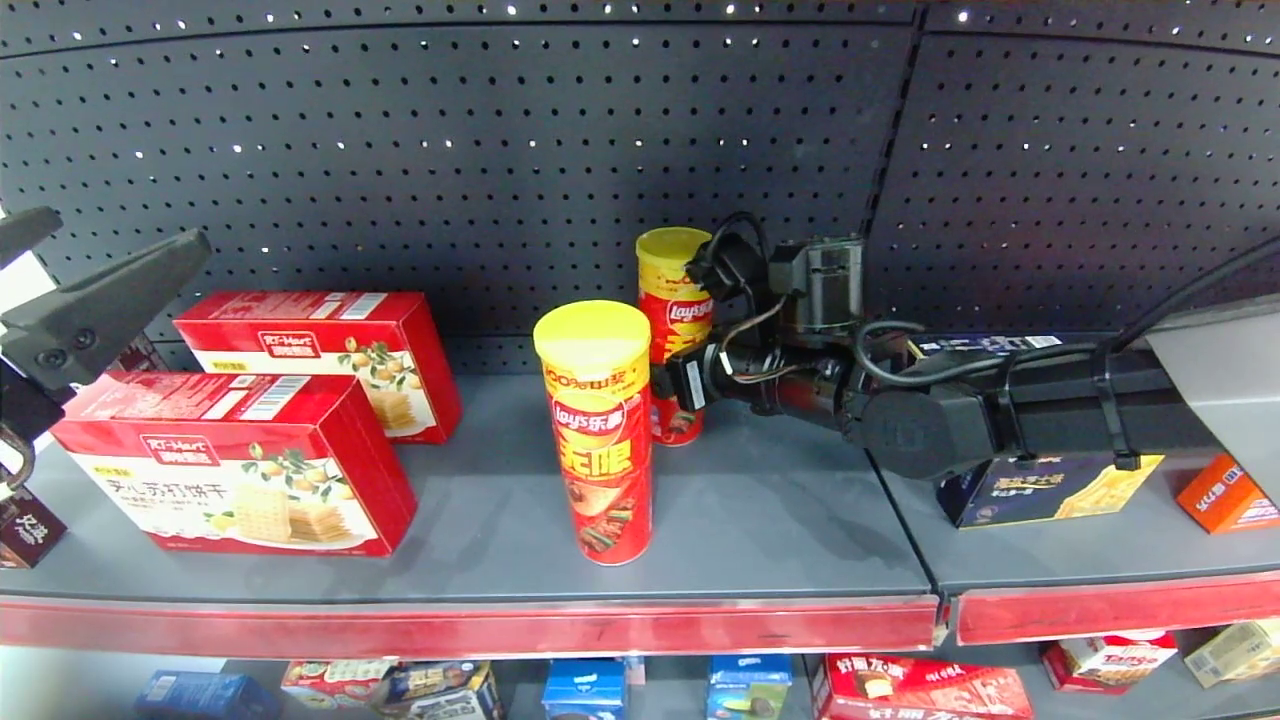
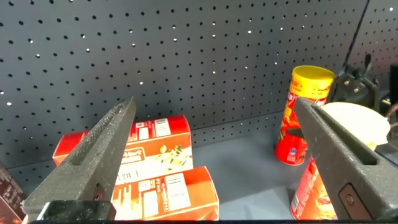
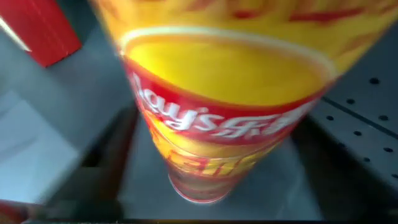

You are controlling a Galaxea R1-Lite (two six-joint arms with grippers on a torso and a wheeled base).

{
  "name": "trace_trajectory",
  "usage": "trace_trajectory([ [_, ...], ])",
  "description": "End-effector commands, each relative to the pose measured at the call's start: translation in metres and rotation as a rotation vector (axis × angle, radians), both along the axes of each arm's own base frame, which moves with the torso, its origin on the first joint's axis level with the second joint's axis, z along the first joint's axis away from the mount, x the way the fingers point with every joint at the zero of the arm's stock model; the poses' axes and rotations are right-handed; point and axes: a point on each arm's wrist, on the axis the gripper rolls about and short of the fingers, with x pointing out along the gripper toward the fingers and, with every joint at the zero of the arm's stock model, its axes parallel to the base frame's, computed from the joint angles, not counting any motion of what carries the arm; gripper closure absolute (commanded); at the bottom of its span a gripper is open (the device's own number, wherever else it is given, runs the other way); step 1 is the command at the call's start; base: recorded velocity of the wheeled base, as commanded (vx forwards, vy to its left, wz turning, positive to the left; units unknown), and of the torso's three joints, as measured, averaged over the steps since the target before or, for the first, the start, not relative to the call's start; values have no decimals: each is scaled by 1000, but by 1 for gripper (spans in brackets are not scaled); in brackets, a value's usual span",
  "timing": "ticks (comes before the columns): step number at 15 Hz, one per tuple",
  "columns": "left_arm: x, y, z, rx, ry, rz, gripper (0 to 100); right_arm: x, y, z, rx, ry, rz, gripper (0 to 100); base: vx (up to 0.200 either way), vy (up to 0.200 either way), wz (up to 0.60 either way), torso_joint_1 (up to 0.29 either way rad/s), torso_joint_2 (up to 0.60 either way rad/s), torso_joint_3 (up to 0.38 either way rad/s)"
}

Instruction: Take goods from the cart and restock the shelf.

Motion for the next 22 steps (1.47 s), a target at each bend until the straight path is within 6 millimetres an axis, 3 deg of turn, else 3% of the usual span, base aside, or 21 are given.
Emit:
trace_trajectory([
  [1, 0, 0, -4, 1, 13, 0, 0, -1, 0, 4, 13, -16, -9, 0, 0, 0, 0, 0, 0, 0],
  [7, -4, 0, -7, 2, 14, -1, 0, -22, -10, 9, 0, 2, 1, 0, 0, 0, 0, 0, 0, 0],
  [11, -3, -1, -7, 12, 13, -40, 0, -48, -31, 25, 7, -1, 4, 0, 0, 0, 0, 0, 0, 0],
  [17, -3, -1, -7, 11, 10, -40, 0, -70, -54, 45, 40, -22, -5, 0, 0, 0, 0, 0, 0, 0],
  [22, -3, -1, -7, 11, 10, -40, 0, -60, -74, 41, 39, -8, -70, 0, 0, 0, 0, 0, 0, 0],
])
